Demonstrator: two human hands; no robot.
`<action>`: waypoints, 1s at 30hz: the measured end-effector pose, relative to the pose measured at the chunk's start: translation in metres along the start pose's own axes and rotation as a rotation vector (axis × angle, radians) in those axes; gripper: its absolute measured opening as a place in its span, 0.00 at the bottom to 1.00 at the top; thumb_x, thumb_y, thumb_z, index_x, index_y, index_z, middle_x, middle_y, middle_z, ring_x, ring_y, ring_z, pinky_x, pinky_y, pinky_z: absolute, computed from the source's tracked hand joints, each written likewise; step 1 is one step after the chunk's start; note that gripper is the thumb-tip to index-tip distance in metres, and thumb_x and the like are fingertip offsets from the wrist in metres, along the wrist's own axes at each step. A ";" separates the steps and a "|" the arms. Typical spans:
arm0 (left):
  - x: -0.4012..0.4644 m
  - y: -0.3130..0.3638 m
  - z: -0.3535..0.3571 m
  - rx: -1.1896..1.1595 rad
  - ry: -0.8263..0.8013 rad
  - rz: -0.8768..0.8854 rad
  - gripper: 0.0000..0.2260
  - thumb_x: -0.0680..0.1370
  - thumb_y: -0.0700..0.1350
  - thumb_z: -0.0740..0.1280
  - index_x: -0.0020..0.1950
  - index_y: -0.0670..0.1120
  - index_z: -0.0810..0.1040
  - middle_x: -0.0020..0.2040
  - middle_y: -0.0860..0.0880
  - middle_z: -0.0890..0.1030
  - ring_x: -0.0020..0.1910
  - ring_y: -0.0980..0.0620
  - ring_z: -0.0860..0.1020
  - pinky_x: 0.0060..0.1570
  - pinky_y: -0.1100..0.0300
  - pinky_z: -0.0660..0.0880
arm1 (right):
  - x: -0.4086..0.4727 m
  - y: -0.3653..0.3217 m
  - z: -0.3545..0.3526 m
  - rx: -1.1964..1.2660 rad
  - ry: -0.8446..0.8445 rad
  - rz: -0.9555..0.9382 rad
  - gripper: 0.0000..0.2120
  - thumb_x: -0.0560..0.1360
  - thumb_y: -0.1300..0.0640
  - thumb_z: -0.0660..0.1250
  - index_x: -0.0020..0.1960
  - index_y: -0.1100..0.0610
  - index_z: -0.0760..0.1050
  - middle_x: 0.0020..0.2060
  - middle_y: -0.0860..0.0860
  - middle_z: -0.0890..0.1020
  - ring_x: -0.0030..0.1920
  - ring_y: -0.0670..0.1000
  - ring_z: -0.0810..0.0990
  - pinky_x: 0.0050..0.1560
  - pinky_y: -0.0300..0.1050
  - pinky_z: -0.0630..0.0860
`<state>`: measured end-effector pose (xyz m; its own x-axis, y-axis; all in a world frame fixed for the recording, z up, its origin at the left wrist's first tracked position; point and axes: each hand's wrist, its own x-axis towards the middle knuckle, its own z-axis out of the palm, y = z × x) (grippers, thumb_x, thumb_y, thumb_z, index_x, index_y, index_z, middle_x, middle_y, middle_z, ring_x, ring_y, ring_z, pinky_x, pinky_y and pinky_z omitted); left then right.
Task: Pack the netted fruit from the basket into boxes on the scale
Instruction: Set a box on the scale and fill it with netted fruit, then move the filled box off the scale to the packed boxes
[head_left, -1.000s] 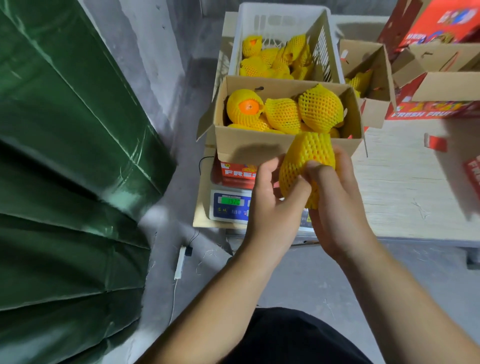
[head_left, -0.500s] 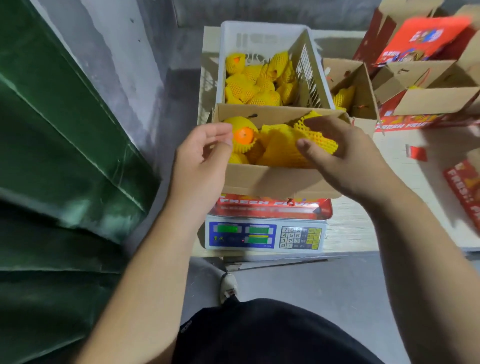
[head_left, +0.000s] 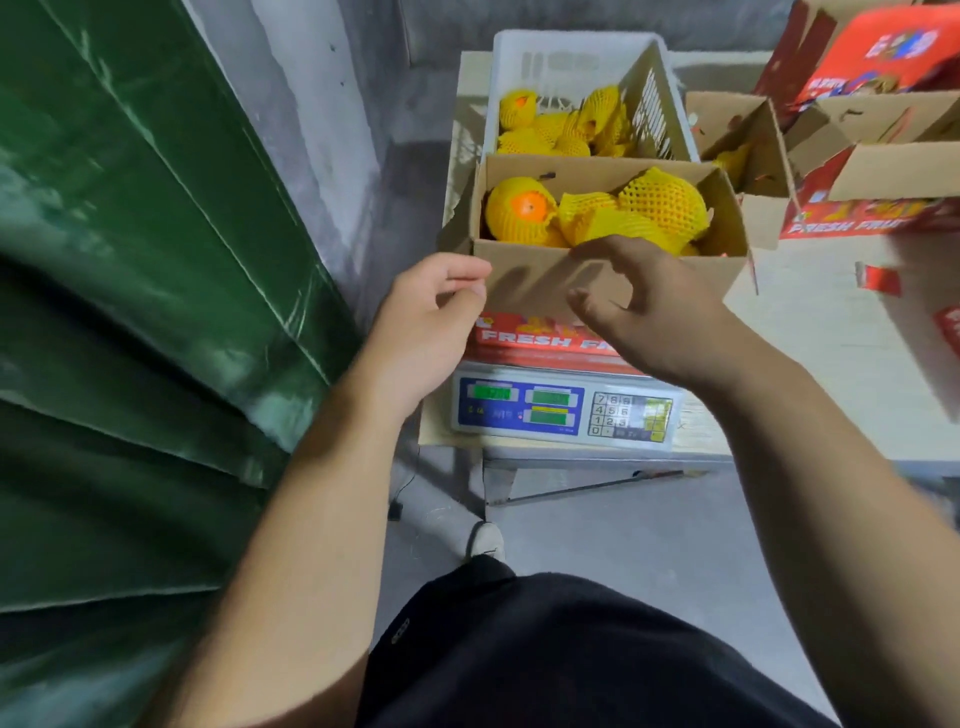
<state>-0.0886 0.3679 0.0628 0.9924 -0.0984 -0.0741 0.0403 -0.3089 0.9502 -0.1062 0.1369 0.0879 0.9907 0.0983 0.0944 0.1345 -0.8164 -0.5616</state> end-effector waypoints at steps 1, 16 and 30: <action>-0.005 -0.001 -0.002 0.001 0.010 0.001 0.11 0.82 0.51 0.65 0.61 0.63 0.81 0.57 0.63 0.84 0.58 0.65 0.81 0.46 0.71 0.75 | -0.004 -0.001 0.001 0.012 0.006 0.002 0.19 0.82 0.50 0.67 0.71 0.52 0.74 0.66 0.56 0.78 0.64 0.56 0.76 0.55 0.43 0.68; -0.019 0.006 0.008 -0.059 0.012 0.034 0.09 0.81 0.53 0.67 0.57 0.66 0.82 0.56 0.65 0.84 0.54 0.68 0.81 0.40 0.77 0.75 | -0.037 0.003 -0.009 0.072 0.070 0.051 0.19 0.82 0.49 0.67 0.72 0.50 0.74 0.70 0.50 0.77 0.68 0.51 0.73 0.59 0.45 0.68; 0.104 0.005 0.014 -0.033 0.001 -0.170 0.28 0.85 0.52 0.65 0.84 0.59 0.59 0.75 0.60 0.71 0.70 0.56 0.72 0.61 0.58 0.69 | 0.050 0.074 -0.037 0.097 0.180 0.504 0.24 0.83 0.54 0.63 0.77 0.52 0.64 0.69 0.59 0.77 0.64 0.63 0.78 0.62 0.56 0.77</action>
<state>0.0135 0.3425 0.0555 0.9711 -0.0460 -0.2343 0.2115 -0.2896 0.9335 -0.0472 0.0607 0.0819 0.9148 -0.3974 -0.0717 -0.3461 -0.6801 -0.6463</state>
